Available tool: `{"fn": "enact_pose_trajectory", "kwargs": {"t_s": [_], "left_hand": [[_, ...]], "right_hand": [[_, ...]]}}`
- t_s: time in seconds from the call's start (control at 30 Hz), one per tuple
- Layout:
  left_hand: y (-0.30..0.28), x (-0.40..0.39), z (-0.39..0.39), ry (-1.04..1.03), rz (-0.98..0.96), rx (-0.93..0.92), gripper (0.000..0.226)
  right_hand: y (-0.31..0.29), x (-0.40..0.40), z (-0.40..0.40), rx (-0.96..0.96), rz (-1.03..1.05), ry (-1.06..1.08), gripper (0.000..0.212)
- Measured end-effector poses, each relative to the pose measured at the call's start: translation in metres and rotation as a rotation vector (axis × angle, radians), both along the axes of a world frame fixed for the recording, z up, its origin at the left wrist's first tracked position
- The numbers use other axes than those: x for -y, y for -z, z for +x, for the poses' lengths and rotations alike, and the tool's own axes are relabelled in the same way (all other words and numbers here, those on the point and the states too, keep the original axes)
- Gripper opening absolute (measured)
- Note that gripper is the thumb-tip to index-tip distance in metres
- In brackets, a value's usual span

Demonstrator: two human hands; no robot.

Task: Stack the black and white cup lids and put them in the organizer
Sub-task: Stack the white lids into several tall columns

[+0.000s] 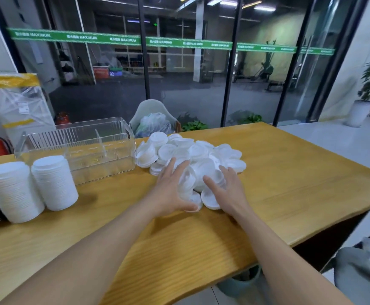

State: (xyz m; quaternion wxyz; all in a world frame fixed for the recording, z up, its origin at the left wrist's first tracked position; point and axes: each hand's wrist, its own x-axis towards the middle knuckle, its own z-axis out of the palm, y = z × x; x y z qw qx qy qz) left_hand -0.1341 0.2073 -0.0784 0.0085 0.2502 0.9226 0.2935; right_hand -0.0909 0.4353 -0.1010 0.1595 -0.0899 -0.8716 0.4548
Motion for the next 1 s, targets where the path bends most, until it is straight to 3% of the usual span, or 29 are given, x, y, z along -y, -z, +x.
{"fn": "enact_pose_trajectory", "kwargs": {"t_s": [0.3, 0.63, 1.0], "left_hand": [[0.005, 0.049, -0.005, -0.024, 0.092, -0.004, 0.136], [0.005, 0.146, -0.004, -0.111, 0.152, 0.038, 0.125], [0.012, 0.19, -0.021, -0.255, 0.251, 0.008, 0.12]], "right_hand": [[0.01, 0.072, -0.012, -0.072, -0.013, -0.023, 0.102], [0.012, 0.162, -0.03, -0.054, 0.032, -0.212, 0.087], [0.006, 0.196, -0.055, -0.117, 0.19, -0.306, 0.07]]}}
